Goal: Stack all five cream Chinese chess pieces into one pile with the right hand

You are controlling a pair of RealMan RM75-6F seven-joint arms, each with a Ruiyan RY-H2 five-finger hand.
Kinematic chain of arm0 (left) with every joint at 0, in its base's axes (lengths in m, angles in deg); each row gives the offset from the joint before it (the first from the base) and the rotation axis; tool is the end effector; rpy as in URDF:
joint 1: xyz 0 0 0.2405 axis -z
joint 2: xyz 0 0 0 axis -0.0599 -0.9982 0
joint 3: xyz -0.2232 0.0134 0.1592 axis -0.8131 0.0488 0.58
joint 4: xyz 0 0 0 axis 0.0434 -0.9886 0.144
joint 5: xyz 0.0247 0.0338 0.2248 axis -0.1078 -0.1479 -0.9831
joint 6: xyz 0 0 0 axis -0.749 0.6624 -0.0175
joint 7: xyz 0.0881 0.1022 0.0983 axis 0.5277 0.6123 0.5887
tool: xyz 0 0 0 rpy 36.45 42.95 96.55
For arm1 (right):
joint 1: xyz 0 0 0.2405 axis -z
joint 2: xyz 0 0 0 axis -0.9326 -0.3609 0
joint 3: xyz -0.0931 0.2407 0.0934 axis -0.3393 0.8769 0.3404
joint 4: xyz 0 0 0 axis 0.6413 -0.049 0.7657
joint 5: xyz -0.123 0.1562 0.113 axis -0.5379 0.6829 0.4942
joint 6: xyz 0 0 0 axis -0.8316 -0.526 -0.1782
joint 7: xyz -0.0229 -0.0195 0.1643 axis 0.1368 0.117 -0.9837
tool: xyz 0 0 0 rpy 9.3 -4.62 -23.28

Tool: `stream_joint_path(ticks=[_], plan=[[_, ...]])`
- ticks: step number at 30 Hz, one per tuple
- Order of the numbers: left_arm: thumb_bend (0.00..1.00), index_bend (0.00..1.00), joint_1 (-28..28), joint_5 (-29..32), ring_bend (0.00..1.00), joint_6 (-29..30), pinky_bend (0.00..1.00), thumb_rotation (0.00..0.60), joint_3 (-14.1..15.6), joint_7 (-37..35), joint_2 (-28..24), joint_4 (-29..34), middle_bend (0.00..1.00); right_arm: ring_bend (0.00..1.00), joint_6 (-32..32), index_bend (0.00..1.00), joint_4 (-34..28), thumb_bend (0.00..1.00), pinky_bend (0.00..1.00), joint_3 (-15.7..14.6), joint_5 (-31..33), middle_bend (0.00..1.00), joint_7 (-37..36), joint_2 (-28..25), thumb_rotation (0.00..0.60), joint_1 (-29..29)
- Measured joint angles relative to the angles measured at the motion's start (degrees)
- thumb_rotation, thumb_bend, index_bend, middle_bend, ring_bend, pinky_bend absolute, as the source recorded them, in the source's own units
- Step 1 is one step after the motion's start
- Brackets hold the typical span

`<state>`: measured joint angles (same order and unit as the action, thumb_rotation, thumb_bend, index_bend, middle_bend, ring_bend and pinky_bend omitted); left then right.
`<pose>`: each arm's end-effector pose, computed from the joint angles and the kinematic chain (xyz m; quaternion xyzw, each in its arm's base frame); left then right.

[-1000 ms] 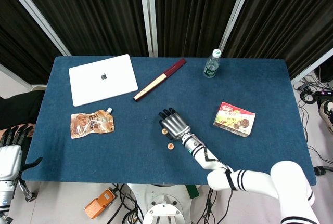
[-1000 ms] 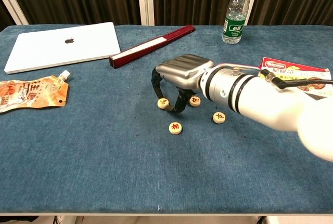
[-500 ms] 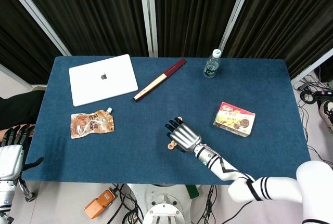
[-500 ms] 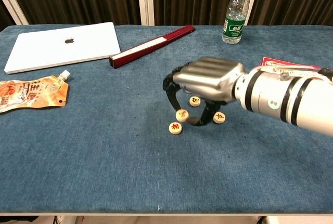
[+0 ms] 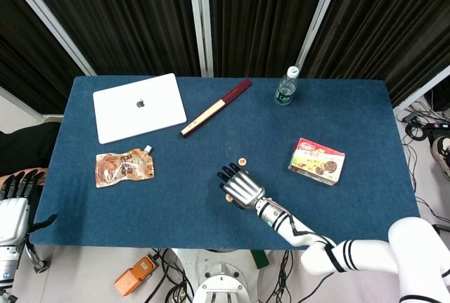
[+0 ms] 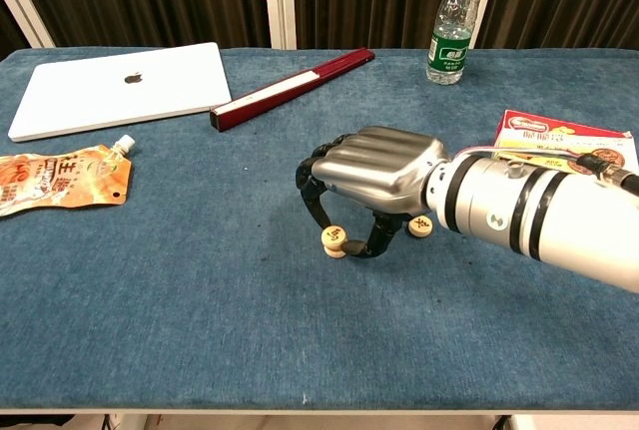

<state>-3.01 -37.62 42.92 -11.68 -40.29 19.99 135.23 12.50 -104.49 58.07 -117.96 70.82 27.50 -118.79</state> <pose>-0.4000 0.1745 0.1215 -0.5646 -0.4114 -0.3564 0.6204 -0.0864 -0.3158 -0.1291 0.8756 -0.2217 0.3082 0.2986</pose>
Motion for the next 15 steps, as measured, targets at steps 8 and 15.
stream_joint_path(ticks=[8,15], plan=[[0.00,0.12,0.00,0.01,0.05,-0.11,0.00,0.600,-0.09,-0.28,0.17,-0.48,0.09,0.19,-0.17,0.53,0.04,0.55,0.19,-0.36,0.29,0.24,0.36,-0.02,0.600,0.07],[0.00,0.12,-0.06,0.20,0.05,-0.31,0.00,0.600,-0.11,-0.45,0.35,-0.81,0.09,0.18,-0.18,0.47,0.13,0.54,0.19,-0.88,0.13,0.24,0.81,0.09,0.600,0.06]])
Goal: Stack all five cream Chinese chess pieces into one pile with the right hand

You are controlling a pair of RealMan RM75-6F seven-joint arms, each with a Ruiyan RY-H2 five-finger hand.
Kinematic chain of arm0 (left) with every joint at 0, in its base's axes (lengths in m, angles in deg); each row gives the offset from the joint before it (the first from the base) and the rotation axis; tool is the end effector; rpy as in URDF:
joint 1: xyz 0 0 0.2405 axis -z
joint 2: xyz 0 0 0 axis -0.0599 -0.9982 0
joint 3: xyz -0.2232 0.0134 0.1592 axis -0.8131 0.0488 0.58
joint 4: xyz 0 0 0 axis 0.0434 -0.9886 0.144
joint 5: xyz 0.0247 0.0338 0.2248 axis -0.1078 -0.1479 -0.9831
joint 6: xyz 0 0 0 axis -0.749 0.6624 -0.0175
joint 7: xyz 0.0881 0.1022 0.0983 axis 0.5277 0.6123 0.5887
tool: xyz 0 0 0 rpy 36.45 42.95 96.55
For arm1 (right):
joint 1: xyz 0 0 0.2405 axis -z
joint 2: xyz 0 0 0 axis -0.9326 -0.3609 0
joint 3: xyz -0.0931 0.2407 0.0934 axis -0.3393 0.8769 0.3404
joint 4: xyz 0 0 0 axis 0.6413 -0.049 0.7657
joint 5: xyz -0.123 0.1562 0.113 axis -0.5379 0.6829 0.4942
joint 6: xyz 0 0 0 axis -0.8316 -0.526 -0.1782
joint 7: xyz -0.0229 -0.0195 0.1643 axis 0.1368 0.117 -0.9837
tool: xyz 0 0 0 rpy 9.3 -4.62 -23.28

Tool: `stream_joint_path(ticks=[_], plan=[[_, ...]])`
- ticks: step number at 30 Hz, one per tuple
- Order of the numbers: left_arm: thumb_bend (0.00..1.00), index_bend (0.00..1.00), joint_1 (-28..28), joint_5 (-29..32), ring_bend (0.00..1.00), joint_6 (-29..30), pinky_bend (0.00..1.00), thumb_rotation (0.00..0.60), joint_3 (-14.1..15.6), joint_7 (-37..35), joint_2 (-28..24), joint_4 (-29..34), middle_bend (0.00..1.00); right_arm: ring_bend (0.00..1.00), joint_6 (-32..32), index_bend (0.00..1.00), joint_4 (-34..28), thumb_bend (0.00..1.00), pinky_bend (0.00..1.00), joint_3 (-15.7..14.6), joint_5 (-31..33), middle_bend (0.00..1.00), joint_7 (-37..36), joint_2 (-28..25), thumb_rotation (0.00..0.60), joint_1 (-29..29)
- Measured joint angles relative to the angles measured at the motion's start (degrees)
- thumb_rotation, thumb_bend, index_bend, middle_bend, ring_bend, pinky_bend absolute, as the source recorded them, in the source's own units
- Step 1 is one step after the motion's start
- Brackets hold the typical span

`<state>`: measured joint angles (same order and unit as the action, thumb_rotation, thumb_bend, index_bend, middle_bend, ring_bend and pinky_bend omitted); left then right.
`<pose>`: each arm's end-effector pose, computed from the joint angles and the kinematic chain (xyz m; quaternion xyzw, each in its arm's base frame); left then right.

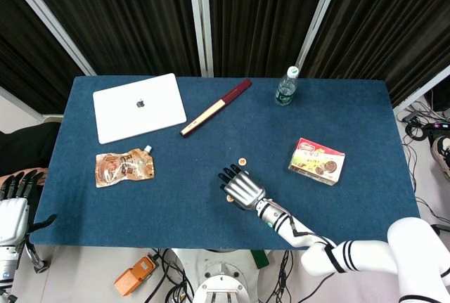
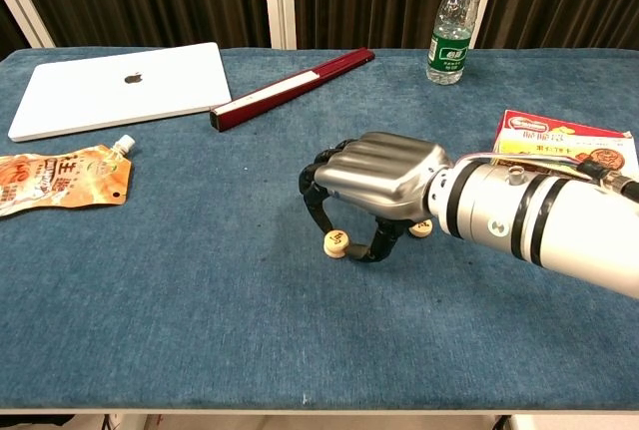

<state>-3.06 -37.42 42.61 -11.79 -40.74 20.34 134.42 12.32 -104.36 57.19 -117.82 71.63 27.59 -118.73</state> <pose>-0.4031 0.1744 0.1209 -0.5632 -0.4133 -0.3546 0.6214 -0.0907 -0.3128 -0.1312 0.8796 -0.2157 0.3004 0.2992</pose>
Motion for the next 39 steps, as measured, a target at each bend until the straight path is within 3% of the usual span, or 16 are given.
stream_joint_path(ticks=[8,21,39], plan=[[0.00,0.12,0.19,0.03,0.05,-0.34,0.00,0.600,-0.12,-0.11,0.13,-0.14,0.09,0.18,-1.26,0.39,-1.43,0.35,0.19,-0.29,-0.73,0.24,0.01,-1.08,0.600,0.55],[0.00,0.12,0.87,-0.40,0.05,-0.80,0.00,0.600,-0.21,0.72,-0.02,0.77,0.09,0.18,-5.72,0.48,-4.43,0.35,0.19,-1.42,-1.74,0.24,-3.70,-9.55,0.600,5.17],[0.00,0.12,0.35,-0.31,0.05,-0.20,0.00,0.600,0.01,0.98,-0.25,1.21,0.09,0.18,-3.25,0.51,0.97,0.44,0.19,-2.31,-2.89,0.24,-5.59,-6.75,0.600,6.06]])
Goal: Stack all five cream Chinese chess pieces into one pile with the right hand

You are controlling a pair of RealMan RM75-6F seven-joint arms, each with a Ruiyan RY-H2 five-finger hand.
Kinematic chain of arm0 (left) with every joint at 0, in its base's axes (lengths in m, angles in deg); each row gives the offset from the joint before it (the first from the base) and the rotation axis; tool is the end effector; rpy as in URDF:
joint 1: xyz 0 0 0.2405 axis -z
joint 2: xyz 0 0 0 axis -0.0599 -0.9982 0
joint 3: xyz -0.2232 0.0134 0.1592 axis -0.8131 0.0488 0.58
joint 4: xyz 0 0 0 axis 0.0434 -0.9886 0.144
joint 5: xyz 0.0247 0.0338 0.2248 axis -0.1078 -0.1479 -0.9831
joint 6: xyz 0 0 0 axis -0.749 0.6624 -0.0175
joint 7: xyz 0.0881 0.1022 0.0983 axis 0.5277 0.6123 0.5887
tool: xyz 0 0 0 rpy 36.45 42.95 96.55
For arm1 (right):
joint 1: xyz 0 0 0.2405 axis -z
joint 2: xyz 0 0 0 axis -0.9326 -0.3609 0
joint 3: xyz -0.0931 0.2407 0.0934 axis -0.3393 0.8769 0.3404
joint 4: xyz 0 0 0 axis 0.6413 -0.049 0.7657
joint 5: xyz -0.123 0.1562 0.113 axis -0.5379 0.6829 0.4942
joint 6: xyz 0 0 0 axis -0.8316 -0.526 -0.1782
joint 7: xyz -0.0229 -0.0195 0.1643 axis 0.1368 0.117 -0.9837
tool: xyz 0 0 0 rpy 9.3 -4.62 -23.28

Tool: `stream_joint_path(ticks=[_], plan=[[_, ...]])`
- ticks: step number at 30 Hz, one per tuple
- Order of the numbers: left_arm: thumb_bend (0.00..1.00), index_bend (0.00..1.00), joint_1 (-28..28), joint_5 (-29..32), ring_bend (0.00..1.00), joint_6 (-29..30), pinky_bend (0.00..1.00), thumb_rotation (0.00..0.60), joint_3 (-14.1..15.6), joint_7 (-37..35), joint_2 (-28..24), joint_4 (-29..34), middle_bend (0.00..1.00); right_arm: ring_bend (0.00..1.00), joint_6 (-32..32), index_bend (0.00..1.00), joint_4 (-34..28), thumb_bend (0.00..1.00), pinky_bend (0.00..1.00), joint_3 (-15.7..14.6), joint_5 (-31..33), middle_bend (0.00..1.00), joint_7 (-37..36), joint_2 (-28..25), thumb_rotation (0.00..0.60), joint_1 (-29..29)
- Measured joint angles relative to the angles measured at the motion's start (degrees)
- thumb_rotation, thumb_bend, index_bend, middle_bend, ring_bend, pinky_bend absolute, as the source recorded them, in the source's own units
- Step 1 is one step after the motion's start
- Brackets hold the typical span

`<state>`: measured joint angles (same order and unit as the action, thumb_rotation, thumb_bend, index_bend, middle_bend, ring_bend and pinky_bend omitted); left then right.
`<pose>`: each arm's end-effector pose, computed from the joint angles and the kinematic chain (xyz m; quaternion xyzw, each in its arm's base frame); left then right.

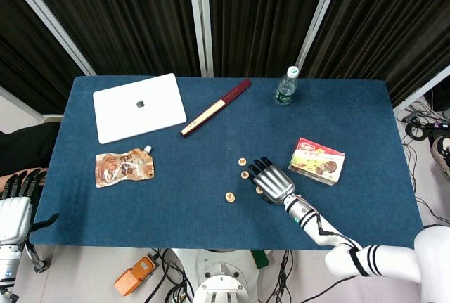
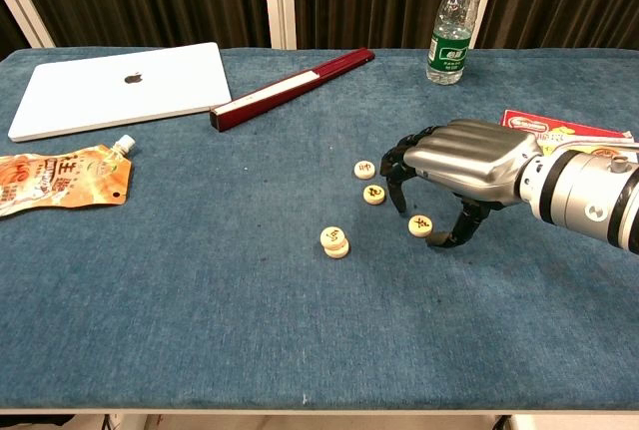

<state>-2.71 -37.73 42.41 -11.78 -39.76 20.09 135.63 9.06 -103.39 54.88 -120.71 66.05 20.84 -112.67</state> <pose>-0.3979 0.1769 0.1187 -0.5677 -0.4121 -0.3558 0.6175 -0.1578 -0.3272 -0.0904 0.8561 -0.2472 0.2797 0.3574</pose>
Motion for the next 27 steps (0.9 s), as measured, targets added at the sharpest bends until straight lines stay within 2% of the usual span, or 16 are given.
stream_joint_path(ticks=[13,22,27], plan=[[0.00,0.12,-0.13,0.21,0.05,-0.11,0.00,0.600,-0.03,-0.47,0.20,-0.63,0.09,0.18,0.68,0.56,-0.27,0.52,0.19,0.43,0.46,0.24,0.78,-0.27,0.600,0.12],[0.00,0.12,-0.11,0.15,0.05,0.01,0.00,0.600,-0.13,-0.48,0.11,-0.49,0.09,0.18,-1.43,0.57,-6.07,0.52,0.19,1.45,-3.42,0.24,-0.91,-2.54,0.600,0.19],[0.00,0.12,-0.03,0.02,0.05,0.01,0.00,0.600,-0.12,-0.25,0.03,-0.23,0.09,0.18,-0.24,0.56,-7.73,0.52,0.19,2.15,-4.84,0.24,-0.21,-0.55,0.600,-1.46]])
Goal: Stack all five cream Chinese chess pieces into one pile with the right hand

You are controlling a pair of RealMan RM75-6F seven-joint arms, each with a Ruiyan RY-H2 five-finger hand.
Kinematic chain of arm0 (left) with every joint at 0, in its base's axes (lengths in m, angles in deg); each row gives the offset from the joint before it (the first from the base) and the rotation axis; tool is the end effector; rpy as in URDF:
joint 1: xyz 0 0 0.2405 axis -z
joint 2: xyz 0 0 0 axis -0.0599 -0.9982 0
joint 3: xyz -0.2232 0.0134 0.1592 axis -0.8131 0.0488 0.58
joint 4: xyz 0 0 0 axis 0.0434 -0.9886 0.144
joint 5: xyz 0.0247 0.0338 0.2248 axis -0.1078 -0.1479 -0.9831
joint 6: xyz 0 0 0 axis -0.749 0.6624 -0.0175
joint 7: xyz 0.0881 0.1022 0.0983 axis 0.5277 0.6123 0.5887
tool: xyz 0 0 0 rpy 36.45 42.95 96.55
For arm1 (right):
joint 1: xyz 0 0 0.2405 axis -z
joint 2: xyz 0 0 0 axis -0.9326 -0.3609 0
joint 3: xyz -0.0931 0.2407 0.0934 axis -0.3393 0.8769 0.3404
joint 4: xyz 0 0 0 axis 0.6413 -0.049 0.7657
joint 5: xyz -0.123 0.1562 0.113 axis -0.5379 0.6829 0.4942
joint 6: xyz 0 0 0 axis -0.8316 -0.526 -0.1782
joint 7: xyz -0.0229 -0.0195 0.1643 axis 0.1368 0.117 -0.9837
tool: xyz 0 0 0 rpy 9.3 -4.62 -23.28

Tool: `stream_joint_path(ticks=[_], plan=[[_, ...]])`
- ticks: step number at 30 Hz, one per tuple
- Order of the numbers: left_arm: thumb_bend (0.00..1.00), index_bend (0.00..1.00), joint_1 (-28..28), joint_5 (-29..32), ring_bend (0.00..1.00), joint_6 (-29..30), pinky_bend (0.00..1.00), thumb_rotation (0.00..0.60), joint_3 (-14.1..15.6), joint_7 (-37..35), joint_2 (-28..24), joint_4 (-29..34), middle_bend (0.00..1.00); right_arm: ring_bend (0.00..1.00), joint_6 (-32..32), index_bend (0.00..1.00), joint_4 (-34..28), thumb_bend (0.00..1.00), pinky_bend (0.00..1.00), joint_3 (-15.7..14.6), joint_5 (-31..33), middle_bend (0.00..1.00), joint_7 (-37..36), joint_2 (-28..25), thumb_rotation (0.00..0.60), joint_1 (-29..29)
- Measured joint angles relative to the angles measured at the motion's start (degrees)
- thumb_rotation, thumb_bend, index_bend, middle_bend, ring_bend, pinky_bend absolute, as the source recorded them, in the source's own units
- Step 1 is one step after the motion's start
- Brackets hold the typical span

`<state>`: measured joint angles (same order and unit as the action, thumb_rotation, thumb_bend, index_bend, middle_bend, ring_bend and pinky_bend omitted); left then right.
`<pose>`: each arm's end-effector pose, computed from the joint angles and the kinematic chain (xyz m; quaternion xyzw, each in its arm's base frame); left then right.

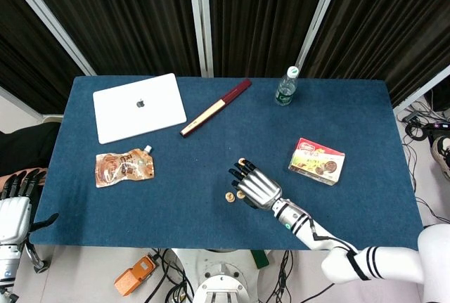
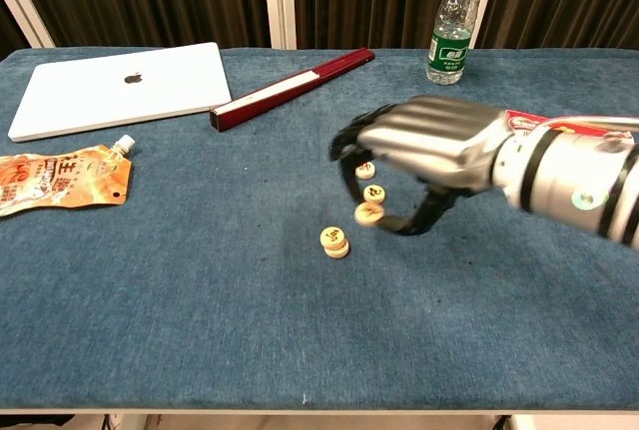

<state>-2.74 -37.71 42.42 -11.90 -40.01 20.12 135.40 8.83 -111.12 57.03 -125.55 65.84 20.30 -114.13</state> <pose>-0.3987 0.1772 0.1195 -0.5666 -0.4120 -0.3565 0.6182 -0.1016 -0.3054 -0.0873 0.8604 -0.2281 0.3418 0.3012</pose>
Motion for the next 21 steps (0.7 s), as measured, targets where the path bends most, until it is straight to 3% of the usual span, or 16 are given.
stream_joint_path(ticks=[7,21], plan=[[0.00,0.12,-0.34,0.50,0.05,-0.24,0.00,0.600,0.13,-0.44,0.15,-0.65,0.09,0.18,1.80,0.56,1.93,0.52,0.19,0.89,1.94,0.24,3.59,3.91,0.600,-1.79],[0.00,0.12,-0.37,0.60,0.05,-0.59,0.00,0.600,0.11,-1.49,0.87,-2.10,0.09,0.18,2.26,0.53,3.37,0.52,0.19,1.31,4.85,0.24,5.53,5.16,0.600,-2.62]])
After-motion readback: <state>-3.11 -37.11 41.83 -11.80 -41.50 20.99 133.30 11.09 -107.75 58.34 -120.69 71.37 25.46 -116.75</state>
